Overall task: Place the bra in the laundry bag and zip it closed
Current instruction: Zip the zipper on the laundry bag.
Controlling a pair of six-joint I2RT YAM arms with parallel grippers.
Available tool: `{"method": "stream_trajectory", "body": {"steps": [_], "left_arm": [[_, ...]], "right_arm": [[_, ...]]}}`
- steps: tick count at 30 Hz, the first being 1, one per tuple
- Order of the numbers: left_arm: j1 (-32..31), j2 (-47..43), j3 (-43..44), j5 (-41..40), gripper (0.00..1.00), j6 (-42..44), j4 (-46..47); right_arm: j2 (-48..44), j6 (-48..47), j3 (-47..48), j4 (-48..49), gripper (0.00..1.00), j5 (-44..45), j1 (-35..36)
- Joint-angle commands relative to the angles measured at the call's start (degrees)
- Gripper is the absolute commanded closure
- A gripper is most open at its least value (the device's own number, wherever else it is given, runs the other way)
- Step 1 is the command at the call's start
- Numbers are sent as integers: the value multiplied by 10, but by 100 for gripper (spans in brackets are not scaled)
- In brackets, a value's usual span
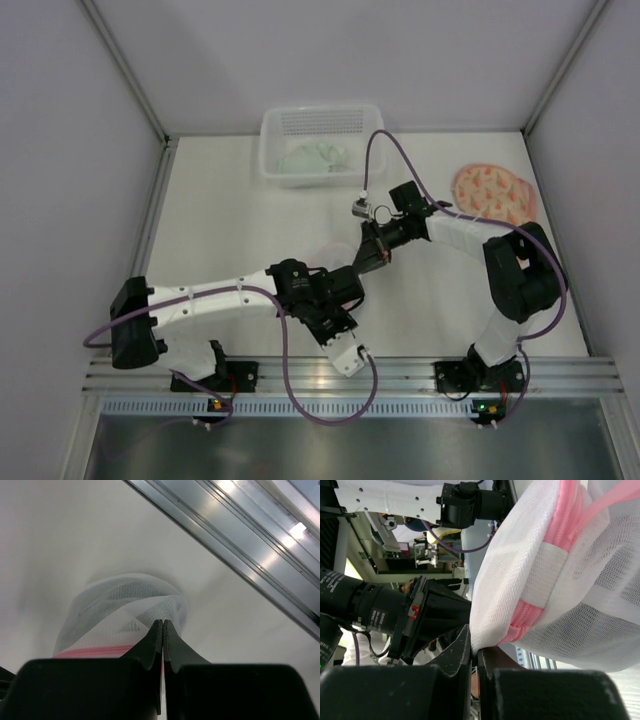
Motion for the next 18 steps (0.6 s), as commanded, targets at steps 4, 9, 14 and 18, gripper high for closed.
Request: {"method": "stream_trajectory", "body": {"steps": [4, 9, 14, 18], "left_arm": [[-6, 15, 26, 18, 100, -78, -33], [16, 46, 89, 11, 100, -142, 17], [31, 65, 118, 22, 100, -184, 43], [32, 75, 123, 13, 100, -190, 62]], "right_arm": [[15, -77, 104, -93, 79, 86, -20], [-13, -98, 118, -152, 42, 187, -33], [-44, -167, 165, -281, 41, 252, -75], [-45, -208, 158, -346, 52, 191, -83]]}}
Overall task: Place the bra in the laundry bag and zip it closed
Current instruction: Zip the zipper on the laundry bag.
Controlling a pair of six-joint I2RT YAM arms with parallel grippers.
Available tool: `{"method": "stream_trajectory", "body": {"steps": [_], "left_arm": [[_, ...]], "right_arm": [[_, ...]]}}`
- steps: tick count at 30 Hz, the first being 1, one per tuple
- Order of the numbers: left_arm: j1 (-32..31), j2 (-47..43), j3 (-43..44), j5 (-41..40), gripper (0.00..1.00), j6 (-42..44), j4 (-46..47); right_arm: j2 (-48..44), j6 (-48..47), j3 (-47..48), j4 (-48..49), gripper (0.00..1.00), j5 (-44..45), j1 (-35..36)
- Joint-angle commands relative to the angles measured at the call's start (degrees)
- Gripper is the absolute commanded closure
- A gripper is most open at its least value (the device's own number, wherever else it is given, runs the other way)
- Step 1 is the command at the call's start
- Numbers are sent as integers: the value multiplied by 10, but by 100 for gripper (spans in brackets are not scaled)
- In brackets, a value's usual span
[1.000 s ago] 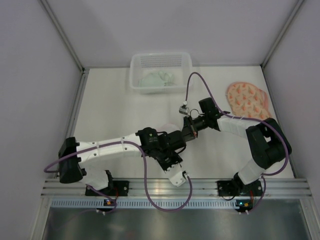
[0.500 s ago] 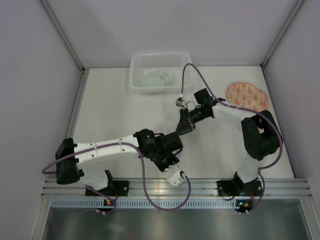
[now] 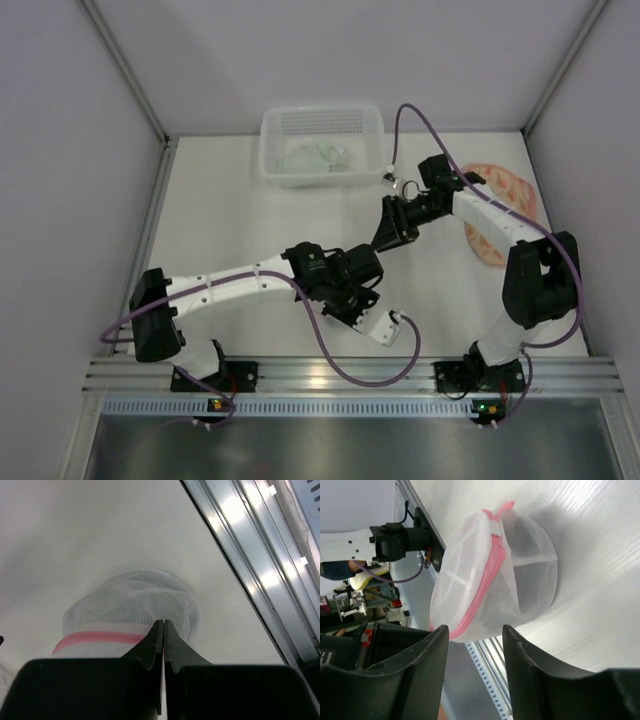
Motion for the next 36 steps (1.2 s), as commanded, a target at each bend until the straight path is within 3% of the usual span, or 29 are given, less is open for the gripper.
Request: {"method": "stream_trajectory", "body": {"steps": [1, 3, 6, 10, 12, 15, 18, 19, 20, 28, 36], "left_arm": [[2, 11, 27, 9, 100, -27, 33], [4, 21, 34, 8, 100, -32, 40], [5, 28, 42, -5, 100, -55, 65], [6, 39, 54, -6, 100, -67, 67], [7, 43, 56, -6, 100, -70, 72], [8, 46, 55, -4, 100, -75, 78], [8, 43, 51, -1, 100, -75, 77], [8, 42, 49, 3, 100, -72, 77], [8, 38, 44, 7, 100, -71, 76], [6, -25, -36, 62, 100, -48, 76], [-6, -55, -76, 63, 100, -66, 75]], "right_arm": [[-26, -60, 3, -107, 54, -45, -6], [-28, -52, -29, -99, 55, -81, 4], [-34, -42, -53, -69, 53, -63, 36], [-26, -22, -54, -67, 38, -51, 58], [-22, -25, -52, -69, 39, -53, 60], [-14, -24, -48, -62, 46, -53, 71], [2, -28, -35, -65, 75, -54, 80], [11, -29, -28, -71, 93, -50, 79], [17, -32, -8, -78, 100, -41, 79], [68, -77, 87, -119, 100, -48, 54], [100, -62, 127, -91, 100, -41, 48]]}}
